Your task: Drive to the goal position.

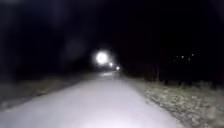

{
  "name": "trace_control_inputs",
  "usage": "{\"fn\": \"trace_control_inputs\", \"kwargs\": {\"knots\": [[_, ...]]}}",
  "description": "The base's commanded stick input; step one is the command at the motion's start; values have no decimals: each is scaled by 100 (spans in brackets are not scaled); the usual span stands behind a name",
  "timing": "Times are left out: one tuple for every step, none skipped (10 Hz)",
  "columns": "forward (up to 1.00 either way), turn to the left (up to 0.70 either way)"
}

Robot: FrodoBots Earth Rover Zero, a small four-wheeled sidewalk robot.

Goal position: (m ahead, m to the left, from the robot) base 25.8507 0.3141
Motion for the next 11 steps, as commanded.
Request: {"fn": "trace_control_inputs", "kwargs": {"knots": [[100, 0], [100, 0], [100, 0], [100, 0], [100, 0], [100, 0], [100, 0], [100, 14], [100, 38], [100, 33], [100, 14]]}}
